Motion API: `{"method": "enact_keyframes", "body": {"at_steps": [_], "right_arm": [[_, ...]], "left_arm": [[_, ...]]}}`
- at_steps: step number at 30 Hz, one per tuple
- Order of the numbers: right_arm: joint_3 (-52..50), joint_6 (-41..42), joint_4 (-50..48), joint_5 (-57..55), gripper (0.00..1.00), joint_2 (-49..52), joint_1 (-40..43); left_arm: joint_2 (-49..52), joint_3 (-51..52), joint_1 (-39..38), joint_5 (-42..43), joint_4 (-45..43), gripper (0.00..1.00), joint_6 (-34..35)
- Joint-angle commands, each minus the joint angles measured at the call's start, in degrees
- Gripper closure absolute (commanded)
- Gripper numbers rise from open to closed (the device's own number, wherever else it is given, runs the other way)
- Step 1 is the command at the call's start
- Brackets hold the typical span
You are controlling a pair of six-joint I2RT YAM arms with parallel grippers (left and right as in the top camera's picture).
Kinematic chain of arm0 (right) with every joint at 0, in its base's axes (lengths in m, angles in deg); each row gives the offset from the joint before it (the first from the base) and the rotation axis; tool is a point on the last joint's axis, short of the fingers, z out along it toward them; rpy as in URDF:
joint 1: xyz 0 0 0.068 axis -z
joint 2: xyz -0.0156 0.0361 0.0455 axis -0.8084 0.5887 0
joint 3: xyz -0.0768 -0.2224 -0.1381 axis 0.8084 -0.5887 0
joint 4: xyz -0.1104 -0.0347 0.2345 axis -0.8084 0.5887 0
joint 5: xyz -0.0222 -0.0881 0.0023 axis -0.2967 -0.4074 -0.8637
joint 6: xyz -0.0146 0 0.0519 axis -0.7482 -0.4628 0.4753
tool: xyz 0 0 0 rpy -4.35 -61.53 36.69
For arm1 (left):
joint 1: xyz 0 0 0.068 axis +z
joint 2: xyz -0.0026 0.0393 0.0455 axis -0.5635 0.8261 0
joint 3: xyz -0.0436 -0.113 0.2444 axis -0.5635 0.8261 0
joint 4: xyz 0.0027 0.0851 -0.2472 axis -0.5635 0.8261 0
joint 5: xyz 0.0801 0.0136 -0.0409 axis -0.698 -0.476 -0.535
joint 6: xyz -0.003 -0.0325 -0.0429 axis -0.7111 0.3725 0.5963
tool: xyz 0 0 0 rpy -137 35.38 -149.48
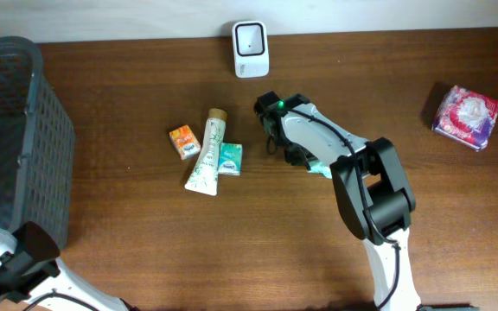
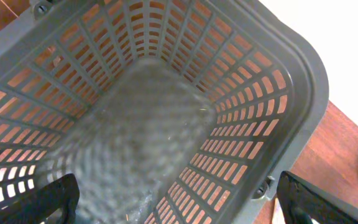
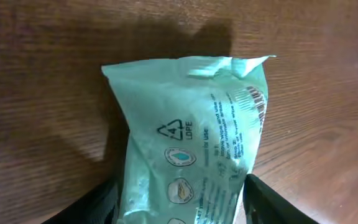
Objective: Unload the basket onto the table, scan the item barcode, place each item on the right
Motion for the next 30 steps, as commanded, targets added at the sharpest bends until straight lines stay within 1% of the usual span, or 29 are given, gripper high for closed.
{"method": "enact_keyframes", "body": {"at_steps": [1,2,3,4,7,9,11,13,14,15,16,17,18,20,21,22,23,24,25,26,28,29,30], "right_arm": [[-3.9,0.9,-2.3,0.0,0.57,0.5,0.2],[-5.0,0.9,-3.6,-1.1,0.62,0.5,0.2],[-5.5,0.4,-4.3,-1.0,0.78,0.5,0.4],[-5.4,0.4,-4.1,-1.0,0.95,0.5,0.8],[-2.7,0.4,-0.1,-0.2,0.96,0.4,2.1],[4.6,0.2,6.3,0.0,0.96,0.4,2.7],[7.4,-2.7,5.6,0.1,0.96,0.4,2.2],[7.3,-2.8,3.7,1.2,0.95,0.4,1.0],[7.3,-2.8,3.2,3.4,0.81,0.4,0.2],[7.4,-2.8,3.1,5.3,0.59,0.4,-0.5],[7.4,-2.8,3.3,6.4,0.49,0.4,-1.6],[7.6,-2.8,3.7,6.6,0.48,0.3,-1.9],[9.7,-2.8,6.3,6.8,0.47,0.3,-2.3],[18.8,-2.6,13.2,6.8,0.47,0.3,-0.7],[24.2,-2.6,16.5,7.3,0.45,0.3,0.9],[30.8,-2.6,19.9,7.3,0.38,0.3,3.8],[34.7,-2.6,21.6,7.3,0.24,0.3,5.8],[40.4,-2.6,23.8,7.3,0.01,0.3,10.0],[45.0,-2.6,26.0,7.2,0.01,0.3,16.2],[45.7,-2.9,26.6,7.2,0.01,0.3,19.4],[45.2,-3.2,27.5,7.2,0.01,0.4,28.6],[43.8,-3.2,28.1,9.6,0.01,0.4,36.0],[43.3,-3.2,28.1,13.6,0.01,0.4,39.8]], "left_arm": [[-0.9,-0.4,0.1,0.0,0.0,0.01,-0.7],[-0.9,-0.4,0.1,0.0,0.0,0.01,-0.7],[-0.9,-0.4,0.1,0.0,0.0,0.01,-0.7],[-0.9,-0.4,0.1,0.0,0.0,0.01,-0.7],[-0.9,-0.4,0.1,0.0,0.0,0.01,-0.7],[-0.9,-0.4,0.1,0.0,0.0,0.01,-0.7],[-0.9,-0.4,0.1,0.0,0.0,0.01,-0.7],[-0.9,-0.4,0.1,0.0,0.0,0.01,-0.7],[-0.9,-0.4,0.1,0.0,0.0,0.01,-0.7],[-0.9,-0.4,0.1,0.0,0.0,0.01,-0.7],[-0.9,-0.4,0.1,0.0,0.0,0.01,-0.7],[-0.9,-0.4,0.1,0.0,0.0,0.01,-0.7],[-0.9,-0.4,0.1,0.0,0.0,0.01,-0.7],[-0.9,-0.4,0.1,0.0,0.0,0.01,-0.7],[-0.9,-0.4,0.1,0.0,0.0,0.01,-0.7],[-0.9,-0.4,0.1,0.0,0.0,0.01,-0.7],[-0.9,-0.4,0.1,0.0,0.0,0.01,-0.7],[-0.9,-0.4,0.1,0.0,0.0,0.01,-0.7],[-0.9,-0.4,0.1,0.0,0.0,0.01,-0.7],[-0.9,-0.4,0.1,0.0,0.0,0.01,-0.7],[-0.9,-0.4,0.1,0.0,0.0,0.01,-0.7],[-0.9,-0.4,0.1,0.0,0.0,0.01,-0.7],[-0.9,-0.4,0.1,0.0,0.0,0.01,-0.7]]}}
